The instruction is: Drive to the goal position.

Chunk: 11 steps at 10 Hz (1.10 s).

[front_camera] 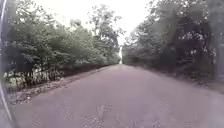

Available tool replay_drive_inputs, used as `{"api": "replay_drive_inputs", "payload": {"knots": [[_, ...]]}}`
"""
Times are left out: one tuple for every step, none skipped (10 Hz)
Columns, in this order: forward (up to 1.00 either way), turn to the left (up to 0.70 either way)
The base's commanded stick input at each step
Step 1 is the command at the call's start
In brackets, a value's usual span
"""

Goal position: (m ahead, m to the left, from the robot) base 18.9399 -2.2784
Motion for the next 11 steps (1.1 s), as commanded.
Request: {"api": "replay_drive_inputs", "payload": {"knots": [[0.7,0.01],[0.7,0.02],[0.7,0.1],[0.7,0.17],[0.7,0.0],[0.7,0.0],[0.7,0.0],[0.7,0.0],[0.7,0.0],[0.7,0.0],[0.7,0.0]]}}
